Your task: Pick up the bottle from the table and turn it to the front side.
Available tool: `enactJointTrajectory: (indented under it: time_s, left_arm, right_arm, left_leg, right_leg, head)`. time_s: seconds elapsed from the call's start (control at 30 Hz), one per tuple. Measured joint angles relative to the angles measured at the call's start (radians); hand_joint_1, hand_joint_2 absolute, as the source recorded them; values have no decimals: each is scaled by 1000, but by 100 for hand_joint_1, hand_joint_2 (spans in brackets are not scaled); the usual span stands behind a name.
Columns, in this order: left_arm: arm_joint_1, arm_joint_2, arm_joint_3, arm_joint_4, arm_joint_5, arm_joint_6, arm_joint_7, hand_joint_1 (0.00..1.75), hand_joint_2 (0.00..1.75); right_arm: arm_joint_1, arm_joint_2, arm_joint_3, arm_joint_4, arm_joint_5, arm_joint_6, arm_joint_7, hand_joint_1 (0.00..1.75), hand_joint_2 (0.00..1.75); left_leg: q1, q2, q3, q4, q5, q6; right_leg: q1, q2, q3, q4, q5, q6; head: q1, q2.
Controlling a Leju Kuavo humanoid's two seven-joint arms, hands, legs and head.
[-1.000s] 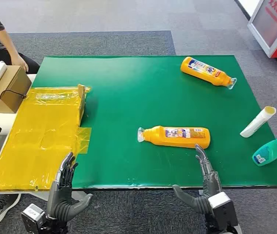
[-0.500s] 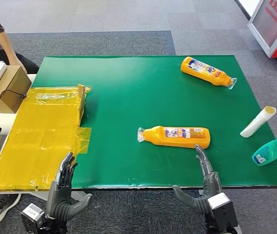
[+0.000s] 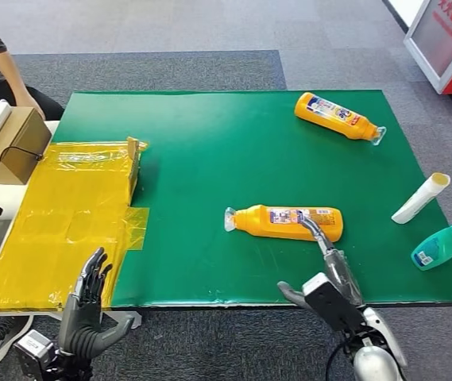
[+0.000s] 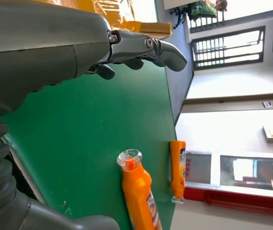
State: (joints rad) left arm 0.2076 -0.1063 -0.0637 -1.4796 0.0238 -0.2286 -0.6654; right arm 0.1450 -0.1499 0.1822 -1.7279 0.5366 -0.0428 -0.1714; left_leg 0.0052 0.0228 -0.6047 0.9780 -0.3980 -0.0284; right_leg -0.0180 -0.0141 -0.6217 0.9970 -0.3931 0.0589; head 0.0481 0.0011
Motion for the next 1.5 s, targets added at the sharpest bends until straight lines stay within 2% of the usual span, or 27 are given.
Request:
enactJointTrajectory:
  time_s: [0.1,0.37,0.53,1.03,1.5]
  left_arm:
    - [-9,0,23,5,-12,-34,0,0,175]
    - [-29,-1,50,31,-24,-79,-1,0,175]
    - [-45,-2,50,48,-35,-96,-1,0,175]
    - [-49,-3,50,69,-34,-101,-1,0,175]
    - [-49,-4,50,74,-33,-101,-1,0,175]
  right_arm:
    - [-59,-52,6,47,-10,86,61,0,175]
    - [-181,-157,25,175,-16,203,163,0,175]
    - [-271,-211,51,274,-13,233,171,0,175]
    - [-351,-281,108,345,19,260,215,0,175]
    - [-418,-300,147,368,8,266,220,0,175]
  left_leg:
    - [0,0,0,0,0,0]
    - [-1,0,0,0,0,1]
    - [-1,0,0,0,1,1]
    - [-1,0,0,0,1,1]
    - [-1,0,-1,0,1,1]
  right_leg:
    - [0,0,0,0,0,0]
    - [-1,0,0,0,1,1]
    - [-1,0,0,0,1,1]
    - [-1,0,0,0,1,1]
    - [-1,0,0,0,1,1]
  head:
    - [0,0]
    - [0,0]
    - [0,0]
    - [0,0]
    - [0,0]
